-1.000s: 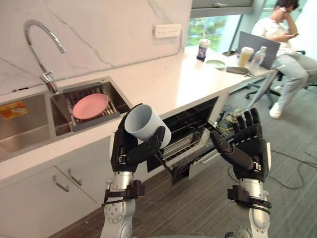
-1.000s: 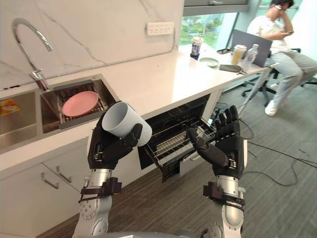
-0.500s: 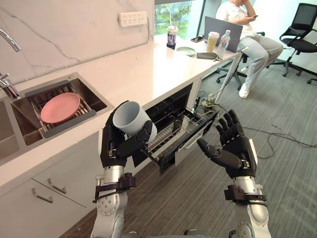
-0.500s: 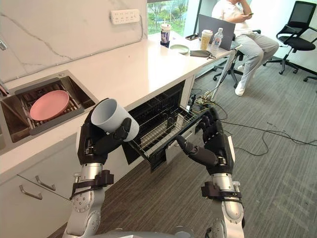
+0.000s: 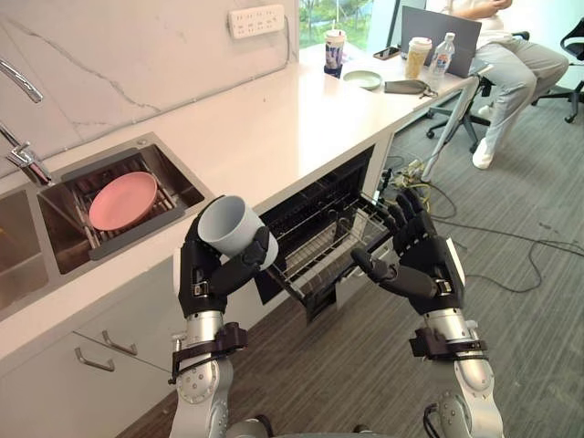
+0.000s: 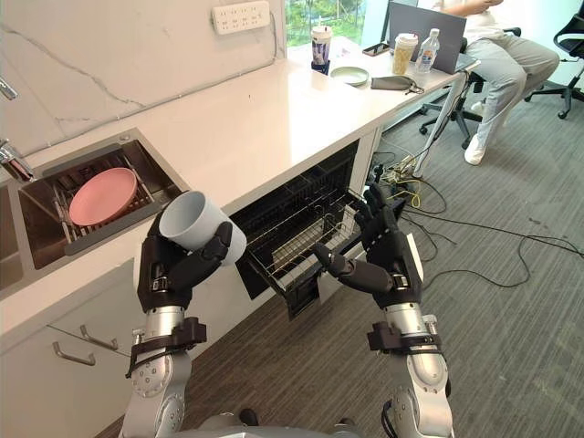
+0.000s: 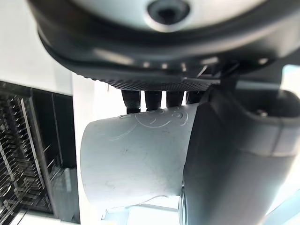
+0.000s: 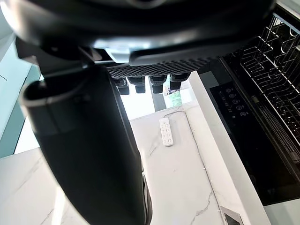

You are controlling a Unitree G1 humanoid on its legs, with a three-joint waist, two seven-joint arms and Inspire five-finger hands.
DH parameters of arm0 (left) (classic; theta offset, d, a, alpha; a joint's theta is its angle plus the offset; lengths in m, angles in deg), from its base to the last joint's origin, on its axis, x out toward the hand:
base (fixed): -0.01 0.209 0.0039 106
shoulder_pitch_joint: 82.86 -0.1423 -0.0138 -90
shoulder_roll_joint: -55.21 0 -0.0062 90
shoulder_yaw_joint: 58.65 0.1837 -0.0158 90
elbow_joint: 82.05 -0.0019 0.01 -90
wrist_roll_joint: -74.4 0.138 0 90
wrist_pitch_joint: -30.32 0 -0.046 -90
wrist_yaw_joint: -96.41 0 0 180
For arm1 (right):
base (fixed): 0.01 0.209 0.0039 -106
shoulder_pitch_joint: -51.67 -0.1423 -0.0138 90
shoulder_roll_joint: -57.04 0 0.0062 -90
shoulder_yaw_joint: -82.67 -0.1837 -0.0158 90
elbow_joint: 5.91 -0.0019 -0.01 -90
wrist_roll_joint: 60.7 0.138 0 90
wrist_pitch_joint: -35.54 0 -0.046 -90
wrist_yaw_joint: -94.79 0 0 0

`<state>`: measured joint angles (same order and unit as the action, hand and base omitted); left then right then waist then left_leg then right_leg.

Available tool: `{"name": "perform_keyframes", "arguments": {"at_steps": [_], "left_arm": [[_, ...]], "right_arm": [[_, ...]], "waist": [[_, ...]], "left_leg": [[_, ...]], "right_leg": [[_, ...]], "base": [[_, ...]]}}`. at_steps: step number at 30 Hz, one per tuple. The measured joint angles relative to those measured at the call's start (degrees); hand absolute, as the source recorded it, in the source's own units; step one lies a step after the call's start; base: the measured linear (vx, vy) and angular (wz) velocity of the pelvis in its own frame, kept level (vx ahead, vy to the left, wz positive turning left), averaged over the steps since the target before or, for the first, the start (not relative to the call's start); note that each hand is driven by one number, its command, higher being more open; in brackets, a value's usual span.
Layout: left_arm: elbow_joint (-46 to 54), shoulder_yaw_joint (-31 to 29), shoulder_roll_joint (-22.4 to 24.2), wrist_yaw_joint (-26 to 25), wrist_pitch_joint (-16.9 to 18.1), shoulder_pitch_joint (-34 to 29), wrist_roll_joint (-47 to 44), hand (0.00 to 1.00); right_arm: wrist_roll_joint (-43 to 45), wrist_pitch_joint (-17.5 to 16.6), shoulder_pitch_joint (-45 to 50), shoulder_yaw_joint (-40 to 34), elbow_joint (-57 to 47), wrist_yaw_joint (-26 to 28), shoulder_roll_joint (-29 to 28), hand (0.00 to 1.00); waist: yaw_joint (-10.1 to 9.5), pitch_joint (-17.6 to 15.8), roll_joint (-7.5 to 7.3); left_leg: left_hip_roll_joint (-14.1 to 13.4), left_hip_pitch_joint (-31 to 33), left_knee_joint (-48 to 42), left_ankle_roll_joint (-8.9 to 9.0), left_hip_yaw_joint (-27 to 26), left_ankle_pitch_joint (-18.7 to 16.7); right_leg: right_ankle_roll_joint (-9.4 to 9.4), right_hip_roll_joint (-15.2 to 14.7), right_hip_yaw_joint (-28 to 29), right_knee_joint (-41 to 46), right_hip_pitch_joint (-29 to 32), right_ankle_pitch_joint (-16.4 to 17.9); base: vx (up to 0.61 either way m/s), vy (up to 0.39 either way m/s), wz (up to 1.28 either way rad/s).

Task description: Walk over to the sink, pick up the cup, carry it to the dishwasher, place the cup inside the dishwasher, then close the dishwasher door

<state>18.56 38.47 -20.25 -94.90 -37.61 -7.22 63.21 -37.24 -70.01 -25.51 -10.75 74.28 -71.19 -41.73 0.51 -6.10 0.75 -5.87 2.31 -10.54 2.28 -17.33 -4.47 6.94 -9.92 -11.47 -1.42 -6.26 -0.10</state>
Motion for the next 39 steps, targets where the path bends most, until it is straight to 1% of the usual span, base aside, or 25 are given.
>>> {"name": "perform_keyframes", "arguments": {"at_steps": [3, 4, 6, 7, 8, 9, 10, 11, 12, 13, 14, 15, 16, 17, 18, 20, 21, 23, 27, 29, 34, 39], "left_arm": [[0.02, 0.33, -0.01, 0.35, -0.28, 1.12, 0.01, 0.0], [0.03, 0.83, 0.1, 0.51, -0.58, 2.02, 0.01, 0.0], [0.03, 1.62, 0.39, 0.71, -0.6, 2.96, 0.04, 0.0], [0.03, 2.27, 0.35, 0.69, -0.6, 3.43, 0.07, 0.0], [0.03, 2.55, 0.16, 0.63, -0.6, 3.43, 0.23, 0.0], [0.02, 2.63, 0.0, 0.37, -0.61, 3.43, 0.68, 0.0], [0.02, 2.85, -0.48, -0.23, -0.6, 3.45, 1.8, 0.0], [0.01, 3.03, -1.08, -0.77, -0.6, 3.48, 2.64, 0.0], [0.0, 3.35, -1.62, -2.23, -0.62, 3.57, 4.28, 0.0], [-0.08, 3.28, -1.8, -3.42, -0.74, 4.11, 4.59, 0.0], [-0.26, 3.25, -1.82, -4.2, -0.85, 4.62, 4.61, 0.0], [-0.65, 2.91, -1.93, -5.78, -1.21, 5.66, 4.65, 0.0], [-1.4, 2.76, -2.13, -6.6, -1.25, 6.3, 4.69, 0.0], [-2.02, 2.66, -2.45, -7.27, -1.41, 6.68, 5.02, 0.0], [-2.97, 2.69, -2.6, -7.66, -2.05, 6.67, 6.4, 0.0], [-3.7, 3.01, -2.32, -7.85, -2.53, 6.64, 7.01, 0.0], [-3.74, 3.24, -1.77, -8.85, -3.07, 6.62, 8.86, 0.0], [-3.74, 3.44, -1.1, -9.85, -3.13, 6.62, 11.4, 0.0], [-3.74, 4.08, -0.68, -11.76, -3.64, 6.76, 17.98, 0.0], [-3.72, 4.59, -0.8, -13.99, -3.78, 6.81, 23.16, 0.0], [-3.72, 4.62, -0.79, -16.41, -3.85, 7.55, 24.73, 0.0], [-3.72, 5.54, -0.86, -20.7, -3.95, 7.96, 31.62, 0.0]], "right_arm": [[0.06, 0.0, 0.25, -0.79, -0.11, -0.21, -0.6, 1.0], [0.03, -0.01, 0.84, -1.0, -0.21, -0.57, -1.42, 1.0], [0.0, 0.0, 1.22, -1.28, -0.23, -1.02, -1.7, 1.0], [-0.05, 0.03, 1.29, -1.25, -0.22, -1.5, -1.81, 1.0], [-0.04, 0.03, 1.29, -0.99, -0.24, -1.61, -2.16, 1.0], [-0.02, 0.03, 1.28, -0.78, -0.27, -1.57, -2.42, 1.0], [-0.02, 0.02, 1.29, -0.56, -0.25, -1.32, -3.22, 1.0], [-0.02, 0.01, 1.26, -0.43, -0.2, -1.14, -3.84, 1.0], [-0.07, -0.02, 1.21, 0.17, -0.1, -0.75, -4.14, 1.0], [-0.11, -0.05, 1.07, 0.73, -0.1, -0.43, -4.11, 1.0], [-0.11, -0.07, 0.99, 1.11, -0.08, -0.31, -4.04, 1.0], [-0.09, -0.08, 0.82, 1.78, -0.02, 0.07, -3.93, 1.0], [-0.09, -0.15, 0.77, 1.8, -0.07, 0.56, -3.85, 1.0], [-0.04, -0.3, 0.72, 1.8, -0.22, 0.94, -3.8, 1.0], [0.03, -0.39, 0.72, 1.7, -0.43, 0.95, -3.1, 1.0], [0.11, -0.36, 0.68, 1.72, -0.47, 0.79, -1.92, 1.0], [0.62, -0.31, 0.41, 1.82, -0.61, 0.91, -0.74, 1.0], [1.18, -0.3, -0.36, 2.12, -1.21, 0.97, -0.22, 1.0], [1.26, -0.09, -1.57, 3.03, -3.56, 1.45, 0.5, 1.0], [2.15, 0.61, -2.41, 4.05, -3.85, 2.52, 0.69, 1.0], [1.11, 2.31, -2.99, 6.29, -3.85, 5.04, 0.9, 1.0], [1.86, 5.37, -3.65, 8.64, -3.85, 6.42, 1.89, 1.0]], "waist": [[0.13, 0.58, -0.11], [0.21, 0.96, -0.21], [0.3, 0.99, -0.13], [0.32, 0.93, -0.14], [0.45, 0.76, -0.45], [0.58, 0.61, -0.85], [0.85, 0.38, -1.72], [1.14, 0.41, -2.08], [1.67, 0.55, -1.82], [1.81, 0.65, -1.97], [1.77, 0.59, -1.88], [1.72, 0.56, -1.81], [1.69, 0.64, -1.97], [1.68, 0.69, -2.48], [1.58, 0.83, -2.72], [1.43, 1.22, -1.95], [0.96, 1.37, -1.75], [0.67, 1.49, -1.73], [0.72, 1.58, -1.67], [0.62, 1.82, -1.67], [0.44, 2.26, -1.66], [0.33, 3.91, -1.63]], "left_leg": [[1.36, -0.68, 1.13, -0.44, 0.12, 0.2], [1.82, -0.81, 1.09, -0.76, 0.63, -0.11], [2.04, -1.13, 1.25, -0.89, 1.2, -0.83], [2.09, -1.84, 1.83, -1.48, 1.34, -1.27], [2.26, -3.19, 2.47, -1.8, 1.37, -1.47], [2.65, -4.08, 2.71, -2.1, 1.37, -1.65], [3.59, -5.75, 2.85, -2.8, 1.6, -2.16], [4.07, -6.51, 2.82, -3.59, 1.89, -2.34], [4.0, -6.58, 2.58, -4.14, 2.49, -2.65], [3.67, -6.48, 2.49, -4.06, 2.81, -2.6], [3.34, -6.39, 2.5, -3.78, 3.0, -2.43], [2.6, -6.17, 2.43, -3.31, 3.45, -2.36], [2.47, -6.0, 2.09, -2.84, 3.79, -2.43], [2.67, -5.93, 1.56, -2.33, 4.1, -2.78], [2.7, -6.16, 0.71, -1.41, 4.79, -3.69], [1.45, -6.15, 0.61, -0.75, 5.02, -4.11], [-0.02, -6.36, 0.44, 0.04, 4.71, -4.55], [-1.14, -6.38, 0.23, 0.83, 3.91, -5.02], [-1.57, -6.24, 0.71, 1.34, 3.13, -4.98], [-1.46, -6.29, 1.13, 1.36, 2.73, -4.95], [-0.9, -6.17, 1.76, 1.16, 2.57, -4.82], [-0.06, -6.06, 2.59, 0.82, 3.3, -4.3]], "right_leg": [[0.32, -0.8, -0.55, -0.52, -0.7, -0.06], [0.43, -1.29, -1.43, 0.57, -0.79, 0.31], [-0.1, -1.98, -1.87, 6.12, 1.16, 2.17], [-1.73, -2.88, -2.14, 14.26, 4.55, 4.29], [-3.51, -4.31, -2.61, 23.25, 7.97, 5.36], [-3.6, -5.32, -2.77, 27.06, 9.21, 5.4], [-3.82, -7.1, -2.52, 32.59, 10.68, 5.25], [-4.33, -7.88, -1.95, 35.13, 11.37, 4.93], [-4.24, -7.47, -1.22, 34.73, 11.56, 7.03], [-4.02, -6.56, -0.92, 32.64, 11.68, 8.33], [-4.04, -5.55, -0.96, 30.38, 11.77, 8.76], [-3.89, -3.03, -0.84, 23.38, 11.6, 8.66], [-3.98, -1.83, -0.57, 18.48, 11.13, 7.4], [-4.05, -0.9, 0.13, 14.78, 10.67, 3.43], [-1.22, -0.33, 0.76, 11.8, 8.95, 0.44], [-1.57, 1.07, 0.16, 8.46, 7.21, -0.57], [-2.27, 2.83, 0.05, 4.66, 5.32, -2.16], [-2.87, 4.21, 0.52, 1.88, 4.31, -3.31], [-3.22, 5.13, 1.14, -0.1, 4.22, -4.19], [-3.18, 5.14, 1.44, -0.86, 4.22, -4.6], [-2.92, 4.82, 1.5, -1.83, 4.22, -5.19], [-2.65, 4.24, 0.65, -2.46, 3.94, -5.43]], "base": [[0.05, 0.03, 0.08], [0.06, 0.038, 0.21], [0.03, 0.05, 0.18], [0.0, 0.099, 0.08], [-0.01, 0.128, 0.05], [0.0, 0.112, 0.08], [0.03, 0.092, 0.12], [0.06, 0.069, 0.22], [0.08, 0.061, 0.25], [0.07, 0.022, 0.23], [0.08, -0.011, 0.19], [0.1, -0.045, 0.17], [0.13, -0.086, 0.2], [0.15, -0.134, 0.2], [0.13, -0.133, 0.15], [0.1, -0.11, 0.01], [0.08, -0.108, -0.15], [0.06, -0.099, -0.22], [0.04, -0.047, -0.13], [0.02, -0.008, -0.07], [0.0, 0.0, -0.01], [-0.01, 0.004, 0.08]]}}
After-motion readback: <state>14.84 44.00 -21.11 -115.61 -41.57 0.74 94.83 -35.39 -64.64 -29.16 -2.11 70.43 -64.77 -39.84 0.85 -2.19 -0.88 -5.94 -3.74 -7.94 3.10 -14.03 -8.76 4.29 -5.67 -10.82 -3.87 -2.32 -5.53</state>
